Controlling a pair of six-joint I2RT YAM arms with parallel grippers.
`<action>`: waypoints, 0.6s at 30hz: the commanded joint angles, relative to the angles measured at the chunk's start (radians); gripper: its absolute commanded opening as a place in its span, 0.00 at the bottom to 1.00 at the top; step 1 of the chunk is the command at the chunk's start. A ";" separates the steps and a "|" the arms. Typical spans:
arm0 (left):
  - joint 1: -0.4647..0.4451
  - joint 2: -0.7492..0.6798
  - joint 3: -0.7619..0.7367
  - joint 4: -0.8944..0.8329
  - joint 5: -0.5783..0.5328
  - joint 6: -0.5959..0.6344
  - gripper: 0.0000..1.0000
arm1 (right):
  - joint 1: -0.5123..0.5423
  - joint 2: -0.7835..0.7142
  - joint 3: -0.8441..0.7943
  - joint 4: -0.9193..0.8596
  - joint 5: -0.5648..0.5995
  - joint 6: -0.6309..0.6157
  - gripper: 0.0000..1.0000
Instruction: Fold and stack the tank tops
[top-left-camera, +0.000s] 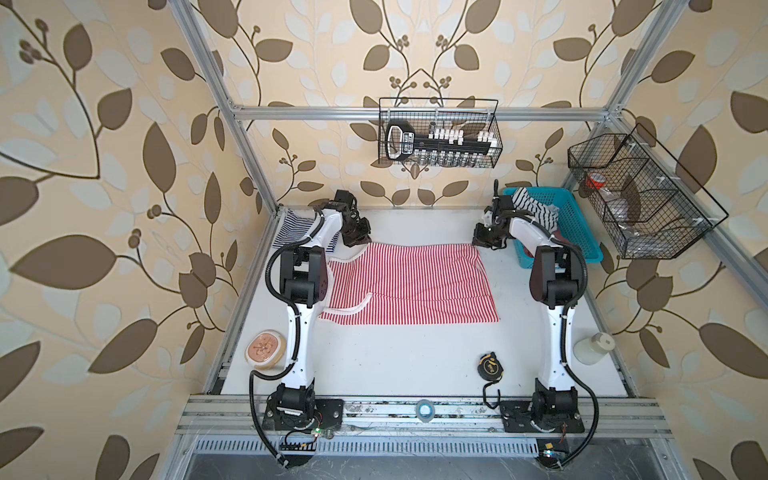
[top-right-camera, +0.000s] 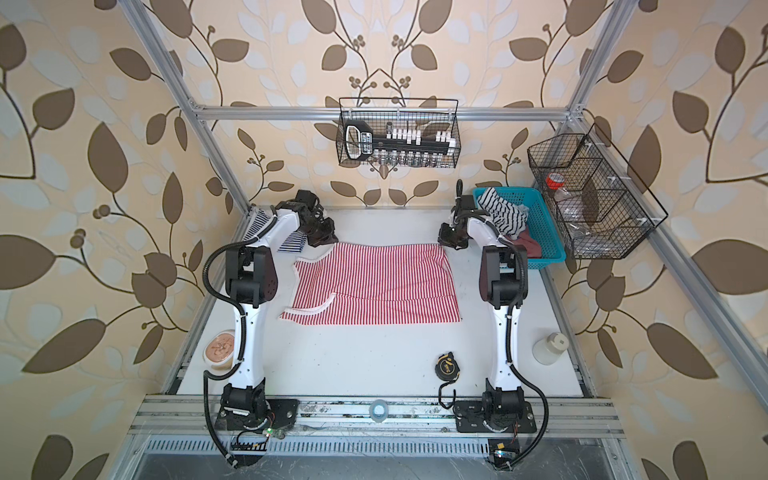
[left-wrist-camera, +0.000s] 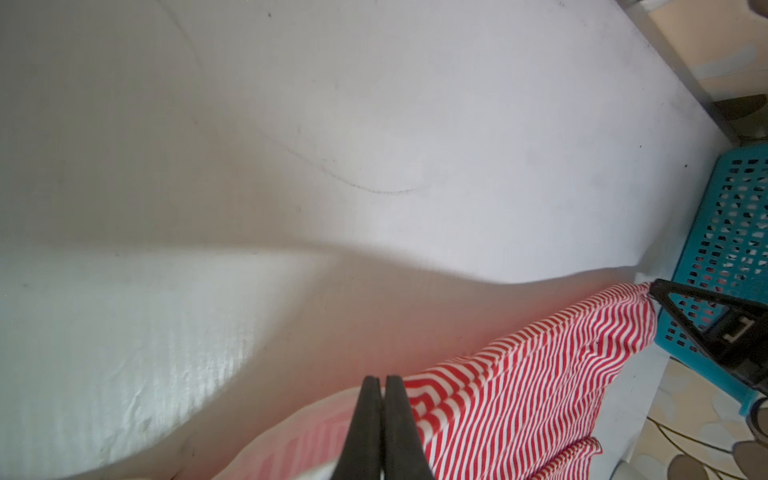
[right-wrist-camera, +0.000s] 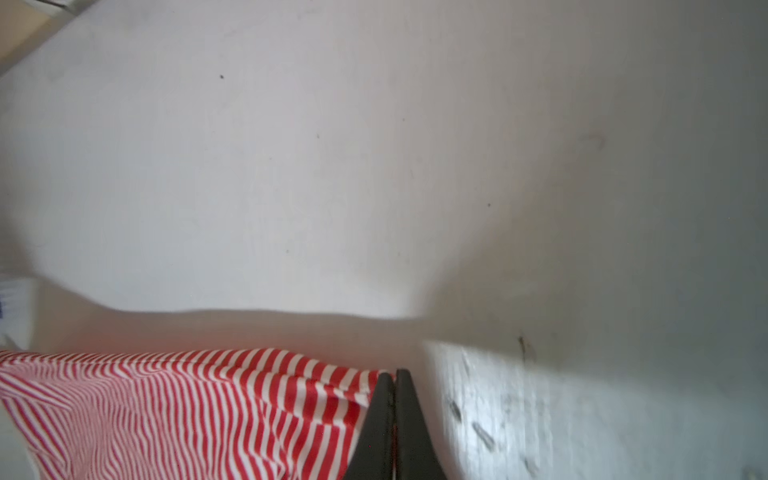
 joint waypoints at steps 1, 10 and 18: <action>-0.001 -0.087 0.013 -0.017 0.014 0.026 0.00 | -0.009 -0.113 -0.046 0.068 -0.045 0.005 0.00; -0.001 -0.163 -0.064 0.001 0.006 0.027 0.00 | -0.016 -0.221 -0.179 0.114 -0.079 -0.005 0.00; -0.001 -0.263 -0.249 0.052 0.009 0.012 0.00 | -0.015 -0.339 -0.371 0.160 -0.073 -0.012 0.00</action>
